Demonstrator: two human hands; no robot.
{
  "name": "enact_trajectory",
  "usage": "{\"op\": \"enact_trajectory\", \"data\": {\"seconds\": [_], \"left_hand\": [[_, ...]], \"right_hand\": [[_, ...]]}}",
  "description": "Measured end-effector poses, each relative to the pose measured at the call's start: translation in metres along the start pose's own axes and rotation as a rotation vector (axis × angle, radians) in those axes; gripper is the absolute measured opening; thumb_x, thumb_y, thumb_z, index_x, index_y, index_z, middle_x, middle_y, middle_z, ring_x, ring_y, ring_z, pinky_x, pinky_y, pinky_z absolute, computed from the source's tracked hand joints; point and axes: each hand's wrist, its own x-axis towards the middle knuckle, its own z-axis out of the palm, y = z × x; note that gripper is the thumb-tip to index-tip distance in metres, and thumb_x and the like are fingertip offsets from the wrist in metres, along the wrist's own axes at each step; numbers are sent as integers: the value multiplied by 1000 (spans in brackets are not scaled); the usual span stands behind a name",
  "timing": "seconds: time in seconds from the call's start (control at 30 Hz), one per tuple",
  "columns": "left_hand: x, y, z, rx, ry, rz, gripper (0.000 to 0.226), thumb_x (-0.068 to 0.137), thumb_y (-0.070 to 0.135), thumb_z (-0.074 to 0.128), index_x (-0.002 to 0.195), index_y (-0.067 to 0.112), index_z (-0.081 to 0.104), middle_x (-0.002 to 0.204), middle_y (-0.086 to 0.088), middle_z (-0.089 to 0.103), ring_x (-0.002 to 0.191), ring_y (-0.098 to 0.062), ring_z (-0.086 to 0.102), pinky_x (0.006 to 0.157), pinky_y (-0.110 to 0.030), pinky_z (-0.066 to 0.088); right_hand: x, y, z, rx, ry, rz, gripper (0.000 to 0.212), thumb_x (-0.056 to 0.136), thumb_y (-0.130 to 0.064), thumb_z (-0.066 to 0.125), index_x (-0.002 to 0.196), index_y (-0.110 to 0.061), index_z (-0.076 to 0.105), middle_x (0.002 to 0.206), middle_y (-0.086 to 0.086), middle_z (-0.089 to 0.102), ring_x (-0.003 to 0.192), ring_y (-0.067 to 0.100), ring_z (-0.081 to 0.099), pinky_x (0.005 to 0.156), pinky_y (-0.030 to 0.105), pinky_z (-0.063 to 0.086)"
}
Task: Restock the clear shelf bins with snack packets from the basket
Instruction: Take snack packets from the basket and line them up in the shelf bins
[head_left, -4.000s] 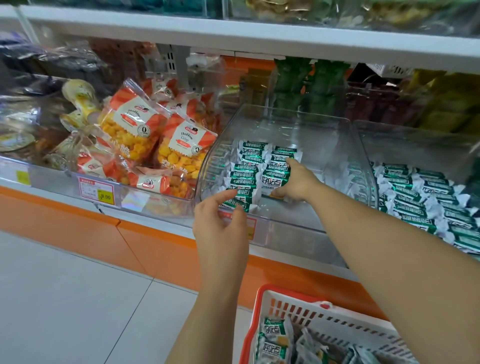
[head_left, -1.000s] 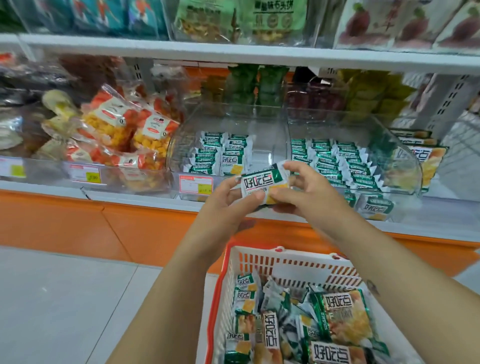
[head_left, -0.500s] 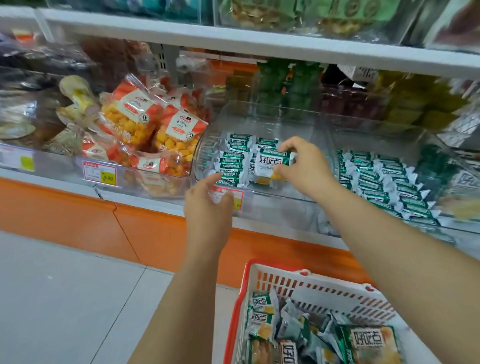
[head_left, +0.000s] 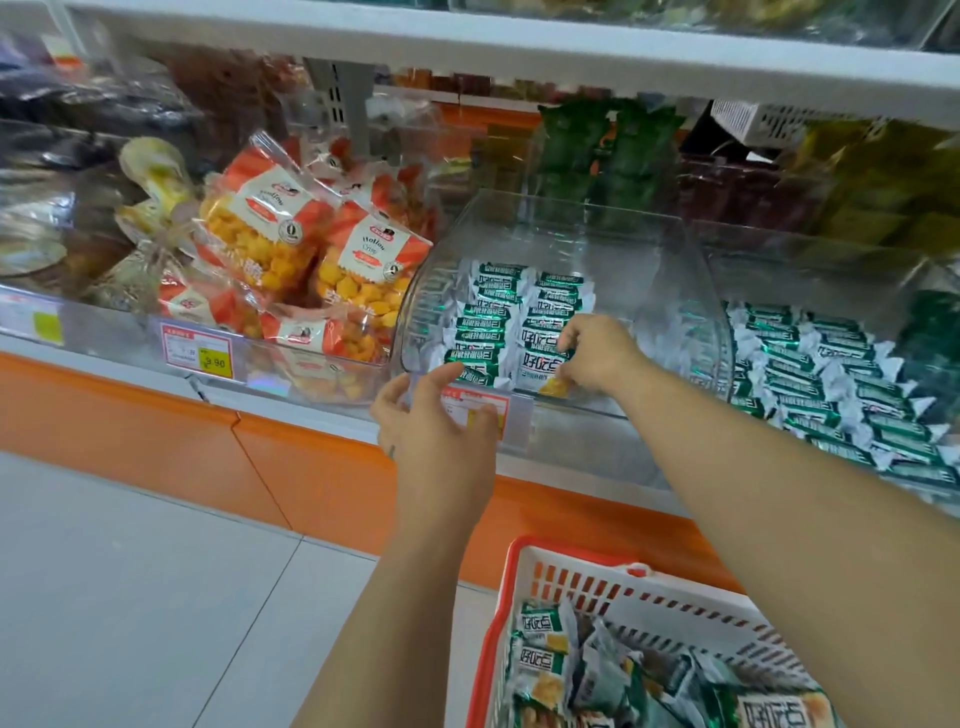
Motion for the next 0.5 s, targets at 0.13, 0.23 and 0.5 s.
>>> {"op": "enact_trajectory", "data": {"seconds": [0.13,0.23,0.5], "left_hand": [[-5,5,2,27,21,-19,40,89,17,62,127,27,52,149,0,11,133,-29,26,82,-24,30],[-14,8,0,61,95,21,39,90,13,60,126,25,52,147,-3,15,130,-24,22,82,-22,28],[-57,-12,11,181,16,350,23,88,7,53,95,29,55,105,5,54,95,-17,55,84,-41,47]], "right_hand": [[-10,-3,-7,-16,-34,12,35,80,-5,71,110,-17,60,133,14,46,108,22,53,83,19,37],[-31,-6,-20,20,31,-44,39,85,-10,67,122,-17,56,137,13,39,114,25,51,79,21,35],[-141,7,-22,215,437,-500,14,85,-4,59,94,-10,67,89,-5,57,81,7,50,69,17,36]]}}
